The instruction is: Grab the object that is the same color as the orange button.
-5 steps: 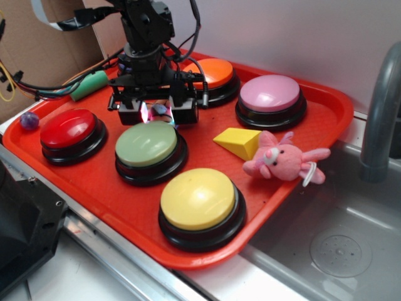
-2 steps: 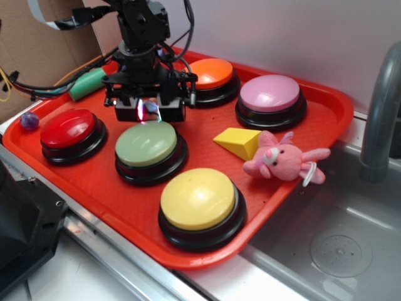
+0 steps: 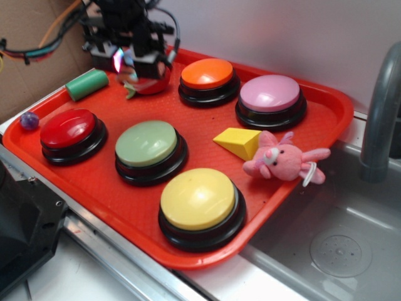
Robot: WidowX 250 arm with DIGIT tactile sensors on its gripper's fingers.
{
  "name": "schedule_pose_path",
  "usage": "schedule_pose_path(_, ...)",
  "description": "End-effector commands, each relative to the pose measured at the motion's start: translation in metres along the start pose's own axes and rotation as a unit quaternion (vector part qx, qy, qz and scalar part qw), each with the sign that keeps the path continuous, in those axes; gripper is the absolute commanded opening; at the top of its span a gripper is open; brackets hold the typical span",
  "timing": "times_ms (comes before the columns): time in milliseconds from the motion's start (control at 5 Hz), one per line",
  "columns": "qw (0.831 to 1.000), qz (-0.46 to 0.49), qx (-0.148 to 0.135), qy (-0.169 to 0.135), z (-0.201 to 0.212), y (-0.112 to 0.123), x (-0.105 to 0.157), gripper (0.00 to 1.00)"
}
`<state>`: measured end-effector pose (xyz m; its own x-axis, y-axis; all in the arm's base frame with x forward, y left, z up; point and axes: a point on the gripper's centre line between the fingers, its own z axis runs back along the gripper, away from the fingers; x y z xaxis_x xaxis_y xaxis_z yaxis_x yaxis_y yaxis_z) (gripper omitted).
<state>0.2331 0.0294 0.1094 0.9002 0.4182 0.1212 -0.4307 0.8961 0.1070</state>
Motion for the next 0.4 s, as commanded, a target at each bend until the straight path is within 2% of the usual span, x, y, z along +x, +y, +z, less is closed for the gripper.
schedule_pose_path(0,0.995,-0.071,-0.041,-0.049,0.0672,0.0247,0.0116,0.0)
schedule_pose_path(200,0.996,-0.079,-0.036,-0.037,0.0681,0.0266,0.0104,0.0)
